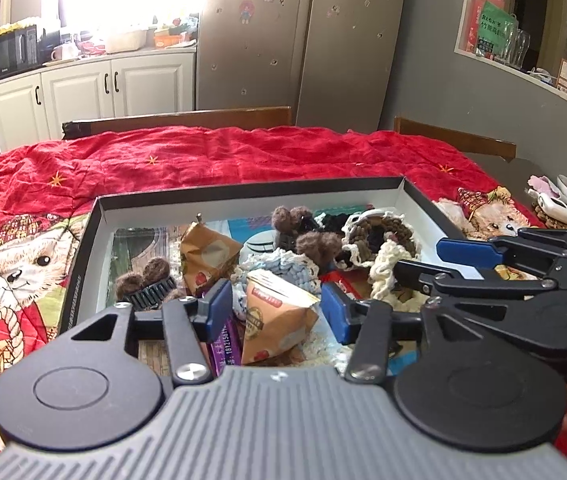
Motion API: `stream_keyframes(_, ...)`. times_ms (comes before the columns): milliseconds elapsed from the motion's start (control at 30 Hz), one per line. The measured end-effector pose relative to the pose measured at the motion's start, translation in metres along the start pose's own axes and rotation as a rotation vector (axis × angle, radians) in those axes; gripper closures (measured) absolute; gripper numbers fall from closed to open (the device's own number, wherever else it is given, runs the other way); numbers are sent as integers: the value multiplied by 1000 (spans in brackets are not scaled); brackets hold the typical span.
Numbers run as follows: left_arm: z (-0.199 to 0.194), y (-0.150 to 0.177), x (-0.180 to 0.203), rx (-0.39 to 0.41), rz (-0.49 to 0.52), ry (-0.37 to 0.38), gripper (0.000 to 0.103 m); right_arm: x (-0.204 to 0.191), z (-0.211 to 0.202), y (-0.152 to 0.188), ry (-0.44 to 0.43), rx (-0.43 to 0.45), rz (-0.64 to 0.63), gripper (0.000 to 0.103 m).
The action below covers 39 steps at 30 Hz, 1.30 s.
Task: Organize objects
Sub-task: 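Open the left tool releasing the snack packet while the right tool releases the cream scrunchie in the box, then grasp the blue binder clip with the left tool while the right tool grasps the teal binder clip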
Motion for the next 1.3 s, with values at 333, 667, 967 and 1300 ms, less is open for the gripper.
stream_keyframes(333, -18, -6, 0, 34, 8, 3, 34, -4, -21, -4, -15, 39, -8, 61)
stream_keyframes(667, -45, -12, -2, 83, 28, 9, 30, -12, -45, -8, -25, 73, -27, 60)
stream_keyframes(967, -74, -6, -8, 114, 76, 30, 26, -20, -77, -5, -48, 107, -53, 58)
stream_keyframes(1300, -95, 22, -16, 93, 132, 100, 25, -33, -110, 25, -115, 113, -71, 58)
Point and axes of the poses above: each gripper's, at about its wrist camera, not at the fingertips, and z roughly the way its jaws point, x to its right, y to its underside, the point moved 3 cm from there along z, roughly the way its jaws point, and after that the axes turned 13 degrees about -y, right-handed, at the moved point
